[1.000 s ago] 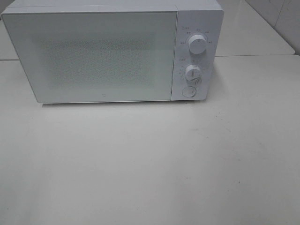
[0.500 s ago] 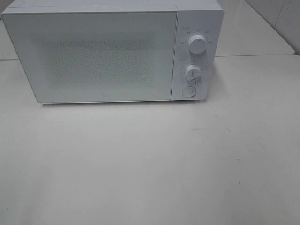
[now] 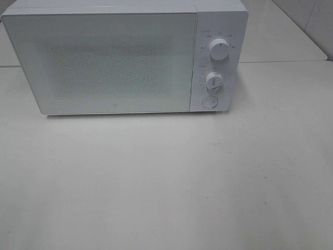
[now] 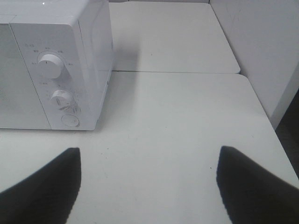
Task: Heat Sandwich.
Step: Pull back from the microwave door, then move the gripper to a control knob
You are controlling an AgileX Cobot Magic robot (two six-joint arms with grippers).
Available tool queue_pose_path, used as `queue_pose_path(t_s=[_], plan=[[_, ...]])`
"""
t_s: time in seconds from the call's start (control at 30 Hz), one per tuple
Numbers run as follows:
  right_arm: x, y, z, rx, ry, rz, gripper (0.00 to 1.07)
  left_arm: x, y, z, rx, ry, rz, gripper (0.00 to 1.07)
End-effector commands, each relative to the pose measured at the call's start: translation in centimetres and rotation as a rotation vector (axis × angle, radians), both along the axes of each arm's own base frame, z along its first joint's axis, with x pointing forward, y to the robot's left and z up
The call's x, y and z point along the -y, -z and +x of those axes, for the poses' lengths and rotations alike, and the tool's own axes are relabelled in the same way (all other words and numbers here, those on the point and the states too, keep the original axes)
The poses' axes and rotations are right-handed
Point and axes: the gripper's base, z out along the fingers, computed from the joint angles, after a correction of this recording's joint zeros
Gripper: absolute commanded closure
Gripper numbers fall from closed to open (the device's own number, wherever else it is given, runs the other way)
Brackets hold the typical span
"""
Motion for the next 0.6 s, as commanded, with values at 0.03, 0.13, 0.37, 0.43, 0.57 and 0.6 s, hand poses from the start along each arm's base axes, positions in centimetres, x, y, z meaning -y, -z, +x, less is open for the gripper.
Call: queue_pose_path(t_s=[0.03,0.13,0.37,0.43,0.57,0.6], plan=[[-0.2,-0.1,1.6,0.010,-0.011,-0.007,0.31,0.1,0.0,-0.2,0.030,-0.001,-0.012,0.09],[-0.4,0.1,3.0,0.004,-0.019,-0.008,0.31,0.1,0.0,-0.2,0.030,-0.001,-0.012,0.09],[-0.9,0.6,6.4,0.028,-0.045,-0.005,0.31,0.1,0.0,-0.2,0.030,-0.001,-0.012,0.09],[-1.1,0.9,7.7,0.044,-0.055,-0.002,0.31,0.1,0.0,-0.2,0.030,-0.001,-0.012,0.09],[-1.3,1.5,9.3,0.047,-0.068,-0.002,0.31,0.1,0.0,-0.2,0.030,-0.001,-0.012,0.09],[-1.4,1.7,9.6,0.045,-0.070,-0.001,0.31,0.1,0.0,-0.2,0.030,-0.001,-0.012,0.09]])
